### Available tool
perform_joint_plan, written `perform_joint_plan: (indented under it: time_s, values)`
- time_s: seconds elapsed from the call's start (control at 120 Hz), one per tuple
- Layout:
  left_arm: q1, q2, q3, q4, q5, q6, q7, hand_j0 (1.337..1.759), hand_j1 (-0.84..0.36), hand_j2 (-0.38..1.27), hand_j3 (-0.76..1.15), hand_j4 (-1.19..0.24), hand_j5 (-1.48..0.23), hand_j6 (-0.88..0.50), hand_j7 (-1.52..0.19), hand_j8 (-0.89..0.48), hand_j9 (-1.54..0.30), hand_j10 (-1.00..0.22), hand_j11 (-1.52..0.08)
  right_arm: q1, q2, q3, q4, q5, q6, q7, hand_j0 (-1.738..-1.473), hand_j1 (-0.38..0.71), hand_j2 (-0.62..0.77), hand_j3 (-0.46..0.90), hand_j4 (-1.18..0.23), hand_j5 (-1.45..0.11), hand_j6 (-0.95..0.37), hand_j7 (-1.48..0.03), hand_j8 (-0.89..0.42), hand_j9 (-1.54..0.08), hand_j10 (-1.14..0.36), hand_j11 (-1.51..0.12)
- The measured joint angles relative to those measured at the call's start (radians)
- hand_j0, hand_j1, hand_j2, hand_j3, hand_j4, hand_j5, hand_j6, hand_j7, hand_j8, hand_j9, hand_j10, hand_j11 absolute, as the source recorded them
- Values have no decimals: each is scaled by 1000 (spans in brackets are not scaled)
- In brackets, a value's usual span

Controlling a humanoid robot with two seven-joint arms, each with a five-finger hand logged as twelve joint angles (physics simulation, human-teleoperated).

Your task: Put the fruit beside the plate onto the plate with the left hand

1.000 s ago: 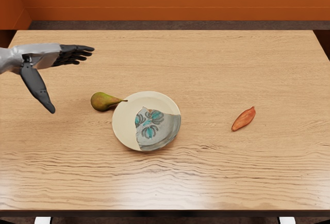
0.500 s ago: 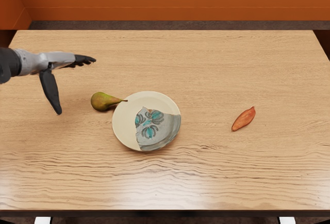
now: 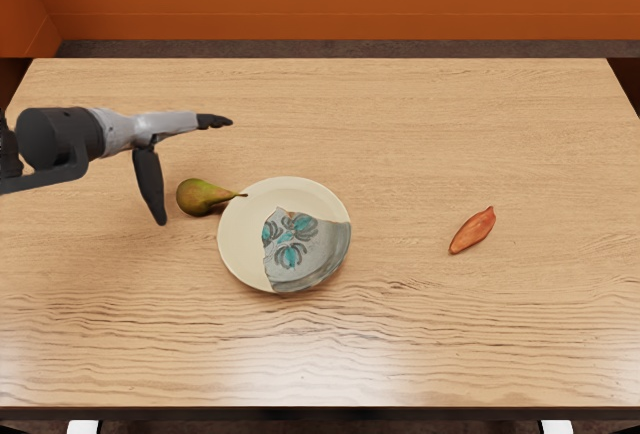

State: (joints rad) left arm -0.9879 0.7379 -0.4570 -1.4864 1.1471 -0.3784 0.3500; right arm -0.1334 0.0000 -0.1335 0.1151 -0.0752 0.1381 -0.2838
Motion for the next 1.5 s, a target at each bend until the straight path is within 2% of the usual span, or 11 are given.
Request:
perform_joint_plan:
  time_s: [0.358, 0.658, 0.9, 1.5]
  values:
    - [0, -27, 39, 8, 3, 5, 0, 1658, 287, 12, 0, -57, -70, -58, -69, -58, -69, -56, -69, -1, 0, 0, 0, 0, 0, 0, -1658, -349, 0, 0, 0, 0, 0, 0, 0, 0, 0, 0]
    - [7, -66, 86, 29, 77, 141, -1, 1658, 233, 22, 0, -102, -128, -103, -128, -103, -128, -101, -128, -2, 0, 0, -1, 0, 0, 0, -1658, -349, 0, 0, 0, 0, 0, 0, 0, 0, 0, 0]
    - [6, -85, 135, 60, 107, 168, -2, 1658, 162, 34, 0, -161, -205, -162, -205, -162, -204, -160, -204, -2, 0, 0, -2, 0, 0, 0, -1658, -349, 0, 0, 0, 0, 0, 0, 0, 0, 0, 0]
    - [36, -86, 146, 46, 136, 222, 0, 1658, 50, 53, 0, -255, -327, -256, -327, -256, -327, -255, -327, -4, 0, 0, -2, 1, 0, 0, -1658, -349, 0, 0, 0, 0, 0, 0, 0, 0, 0, 0]
